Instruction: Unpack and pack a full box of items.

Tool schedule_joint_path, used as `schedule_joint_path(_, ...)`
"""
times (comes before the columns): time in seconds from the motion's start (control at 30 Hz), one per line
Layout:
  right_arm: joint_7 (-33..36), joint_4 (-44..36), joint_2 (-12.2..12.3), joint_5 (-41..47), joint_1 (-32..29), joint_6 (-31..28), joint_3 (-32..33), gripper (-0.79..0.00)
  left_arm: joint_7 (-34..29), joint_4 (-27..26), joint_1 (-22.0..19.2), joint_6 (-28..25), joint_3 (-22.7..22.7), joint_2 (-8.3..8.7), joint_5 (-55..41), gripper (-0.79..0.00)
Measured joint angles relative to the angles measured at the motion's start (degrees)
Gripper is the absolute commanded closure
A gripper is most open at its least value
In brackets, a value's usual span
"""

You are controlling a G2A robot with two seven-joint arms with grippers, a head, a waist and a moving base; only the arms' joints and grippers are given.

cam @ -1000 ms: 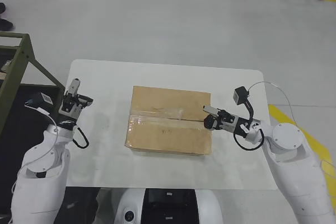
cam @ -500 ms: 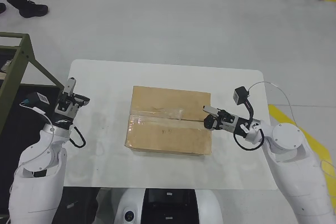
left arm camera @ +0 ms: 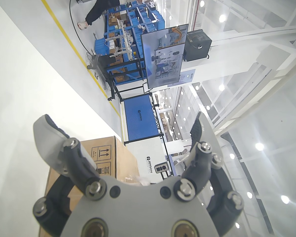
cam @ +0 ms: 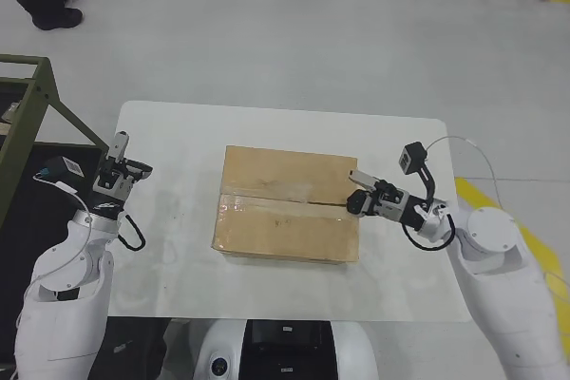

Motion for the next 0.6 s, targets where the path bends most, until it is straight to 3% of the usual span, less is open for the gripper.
schedule_joint_path(0.23,0.77,-3.87,-0.02,2.04,0.51,0.19,-1.08,-0.785,0.00,0.00,0.00,0.00,0.00,0.00,0.00,-0.785)
schedule_joint_path(0.6,-3.34,-1.94,-1.80,3.33,6.21,-1.56,-11.66,-0.785,0.00,0.00,0.00,0.00,0.00,0.00,0.00,-0.785)
